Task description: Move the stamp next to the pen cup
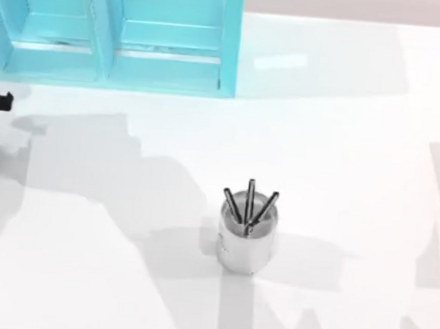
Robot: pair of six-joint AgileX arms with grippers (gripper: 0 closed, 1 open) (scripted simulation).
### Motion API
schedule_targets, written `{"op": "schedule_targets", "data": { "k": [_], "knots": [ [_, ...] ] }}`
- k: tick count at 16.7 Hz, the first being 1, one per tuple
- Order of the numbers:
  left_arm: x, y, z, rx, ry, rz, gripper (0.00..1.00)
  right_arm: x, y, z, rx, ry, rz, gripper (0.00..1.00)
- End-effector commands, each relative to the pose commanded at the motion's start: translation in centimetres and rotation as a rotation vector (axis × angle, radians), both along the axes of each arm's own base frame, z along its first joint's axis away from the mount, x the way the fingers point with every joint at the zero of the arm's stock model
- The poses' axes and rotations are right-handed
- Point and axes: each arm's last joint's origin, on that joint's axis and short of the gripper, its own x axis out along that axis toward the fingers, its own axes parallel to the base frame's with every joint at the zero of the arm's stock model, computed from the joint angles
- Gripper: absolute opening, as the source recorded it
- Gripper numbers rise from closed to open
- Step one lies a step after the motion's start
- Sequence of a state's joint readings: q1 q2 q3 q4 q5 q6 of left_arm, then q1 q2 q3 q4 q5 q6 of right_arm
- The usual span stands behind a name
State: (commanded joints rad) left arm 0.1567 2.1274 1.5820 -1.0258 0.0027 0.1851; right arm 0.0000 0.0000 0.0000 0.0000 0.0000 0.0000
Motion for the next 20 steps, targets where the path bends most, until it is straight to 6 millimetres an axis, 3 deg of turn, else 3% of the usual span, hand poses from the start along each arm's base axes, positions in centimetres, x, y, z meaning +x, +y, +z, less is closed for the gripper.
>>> {"op": "schedule_targets", "data": {
  "k": [5, 6, 15, 18, 20],
  "knots": [
    [0.0, 0.0, 0.0, 0.0, 0.0, 0.0, 0.02, 0.0, 0.0, 0.0, 0.0, 0.0, 0.0, 1.0],
    [0.0, 0.0, 0.0, 0.0, 0.0, 0.0, 0.0, 0.0, 0.0, 0.0, 0.0, 0.0, 0.0, 1.0],
    [0.0, -0.1, 0.1, -0.001, -0.001, -0.002, 0.0, 0.0, 0.0, 0.0, 0.0, 0.0, 0.0, 1.0],
    [0.8, -2.1, 1.7, -0.001, 0.003, -0.003, 0.0, 0.0, 0.0, 0.0, 0.0, 0.0, 0.0, 1.0],
    [1.5, -4.6, 4.2, 0.0, 0.004, -0.003, 0.0, 0.0, 0.0, 0.0, 0.0, 0.0, 0.0, 1.0]
  ]
}}
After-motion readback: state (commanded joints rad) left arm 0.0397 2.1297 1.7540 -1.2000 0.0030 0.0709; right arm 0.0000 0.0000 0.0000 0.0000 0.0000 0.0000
